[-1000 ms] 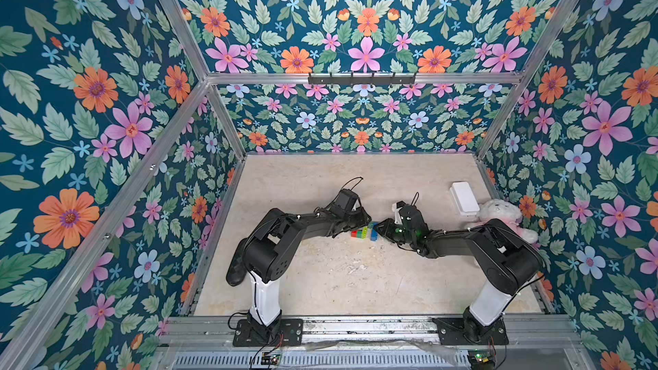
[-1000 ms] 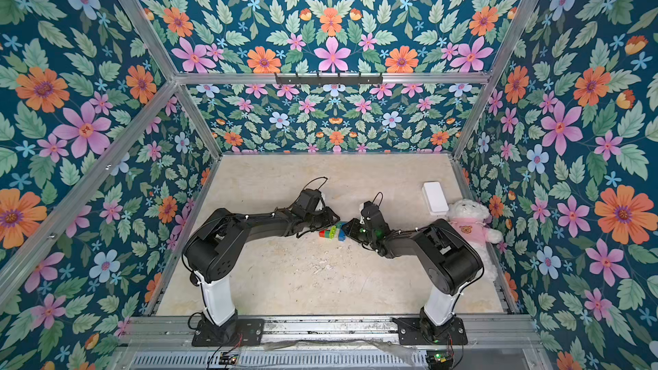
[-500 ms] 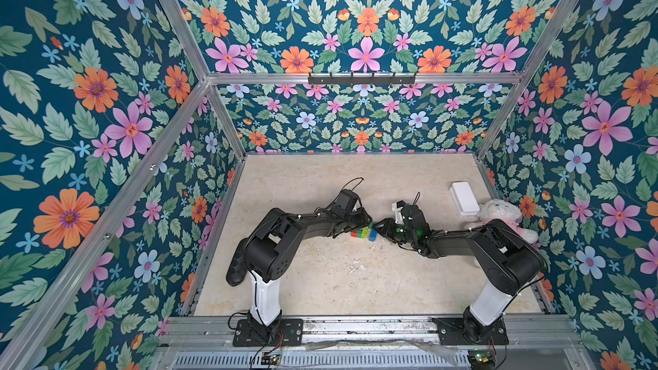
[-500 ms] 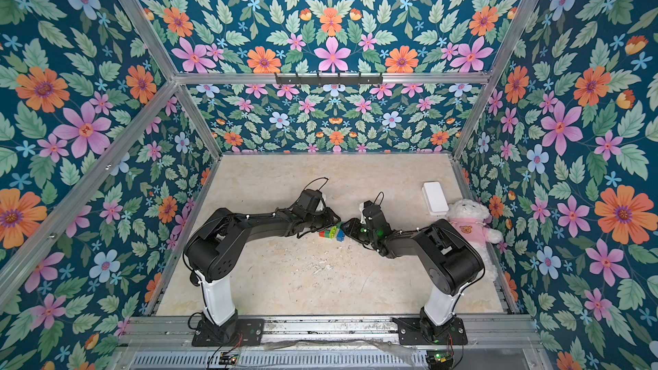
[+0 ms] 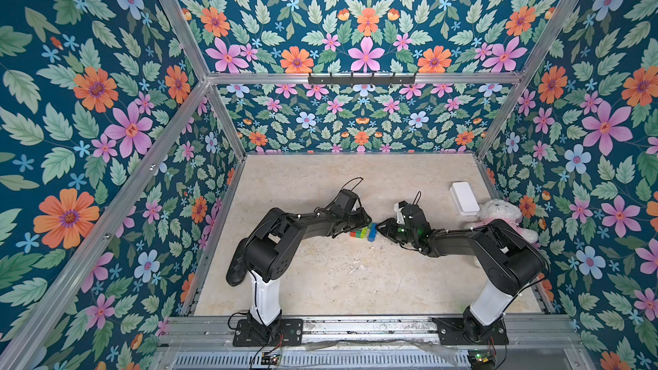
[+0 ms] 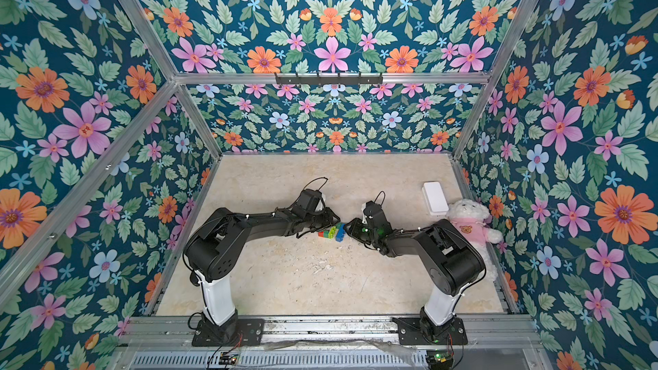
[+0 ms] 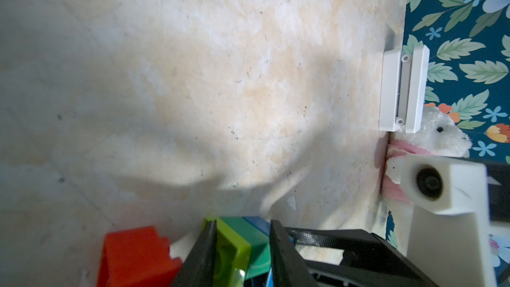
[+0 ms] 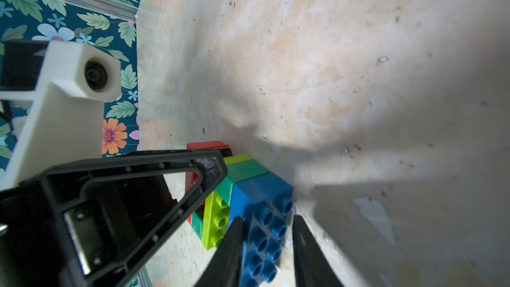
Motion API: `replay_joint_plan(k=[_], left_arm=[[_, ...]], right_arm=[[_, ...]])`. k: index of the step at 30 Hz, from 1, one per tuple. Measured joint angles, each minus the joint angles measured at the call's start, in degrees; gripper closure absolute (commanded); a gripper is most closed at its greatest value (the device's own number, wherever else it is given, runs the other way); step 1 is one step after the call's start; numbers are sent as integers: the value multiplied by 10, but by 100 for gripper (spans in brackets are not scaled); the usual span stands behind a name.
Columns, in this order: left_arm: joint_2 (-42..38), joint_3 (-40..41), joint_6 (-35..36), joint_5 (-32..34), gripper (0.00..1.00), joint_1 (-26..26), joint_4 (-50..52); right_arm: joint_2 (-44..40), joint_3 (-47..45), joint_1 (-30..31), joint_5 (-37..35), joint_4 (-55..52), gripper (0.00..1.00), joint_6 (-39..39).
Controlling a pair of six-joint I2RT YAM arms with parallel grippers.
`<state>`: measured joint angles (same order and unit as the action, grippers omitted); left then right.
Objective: Assemble the number 5 with lego
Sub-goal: Assemble the lego brick with the lego brick.
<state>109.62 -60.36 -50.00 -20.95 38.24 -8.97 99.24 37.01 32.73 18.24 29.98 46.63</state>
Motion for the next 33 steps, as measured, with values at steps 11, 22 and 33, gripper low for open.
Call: replay_joint_plan(k=[11,22,33], left_arm=[[1,-2,4,0,70,-1,1],[3,-3,4,4,72,-2,0],[4,-3,4,13,72,-2,-3]], right_arm=[[19,15,-2,10,18,76,2],[26,16,-5,21,31,78,1],[46,7,-7,35,78,76,-2]])
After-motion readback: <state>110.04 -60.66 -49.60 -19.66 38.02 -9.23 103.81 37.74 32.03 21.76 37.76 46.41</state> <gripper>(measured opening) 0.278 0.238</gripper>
